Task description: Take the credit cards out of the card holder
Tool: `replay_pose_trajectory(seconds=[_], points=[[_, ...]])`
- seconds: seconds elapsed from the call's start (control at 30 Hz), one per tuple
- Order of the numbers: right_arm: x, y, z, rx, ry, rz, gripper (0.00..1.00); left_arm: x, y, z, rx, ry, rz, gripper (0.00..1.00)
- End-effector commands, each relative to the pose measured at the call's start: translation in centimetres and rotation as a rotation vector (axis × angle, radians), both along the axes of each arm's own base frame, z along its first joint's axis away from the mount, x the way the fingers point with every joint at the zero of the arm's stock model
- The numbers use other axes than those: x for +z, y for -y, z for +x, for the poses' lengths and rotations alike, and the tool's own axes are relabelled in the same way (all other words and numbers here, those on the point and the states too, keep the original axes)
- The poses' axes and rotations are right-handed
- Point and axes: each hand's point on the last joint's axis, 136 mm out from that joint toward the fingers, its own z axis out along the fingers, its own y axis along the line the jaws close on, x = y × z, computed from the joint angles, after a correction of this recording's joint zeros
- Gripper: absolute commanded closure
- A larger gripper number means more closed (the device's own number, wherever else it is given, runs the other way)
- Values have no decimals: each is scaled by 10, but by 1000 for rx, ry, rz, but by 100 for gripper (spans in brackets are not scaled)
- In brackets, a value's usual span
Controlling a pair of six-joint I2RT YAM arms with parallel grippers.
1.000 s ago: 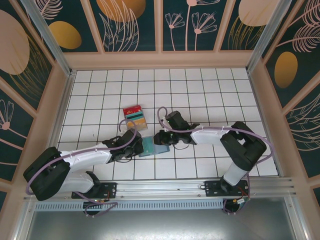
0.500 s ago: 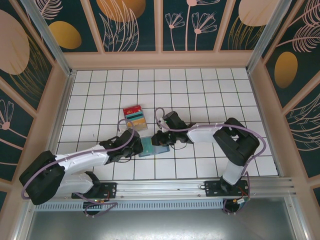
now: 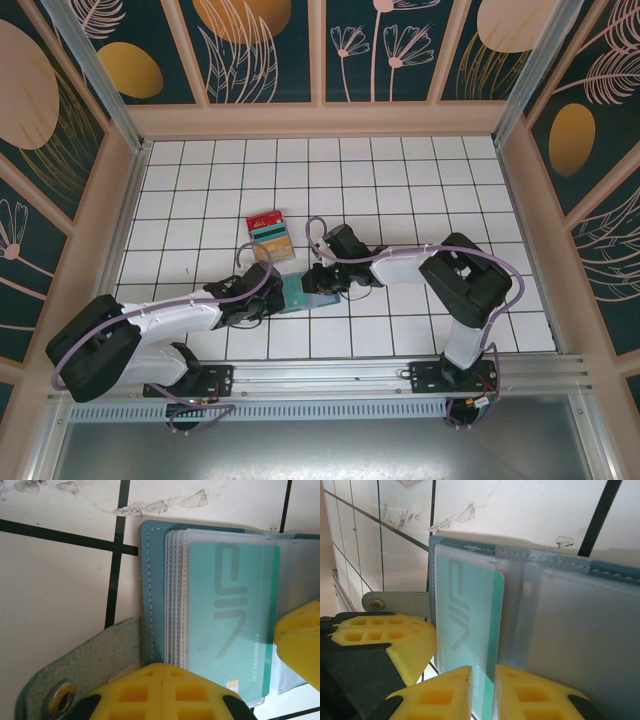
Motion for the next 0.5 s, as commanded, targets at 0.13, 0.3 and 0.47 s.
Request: replay_pose_trajectory(seconds=[0.13, 0.3, 0.47], points=[[0, -7, 0, 18, 1, 3, 80, -7, 2, -5, -8, -35, -1, 97], [2, -3, 4, 2, 23, -31, 78, -7, 2, -6, -9, -37, -1, 98], [0, -3, 2, 11, 14, -28, 82, -7, 2, -5, -10, -37, 1, 99]])
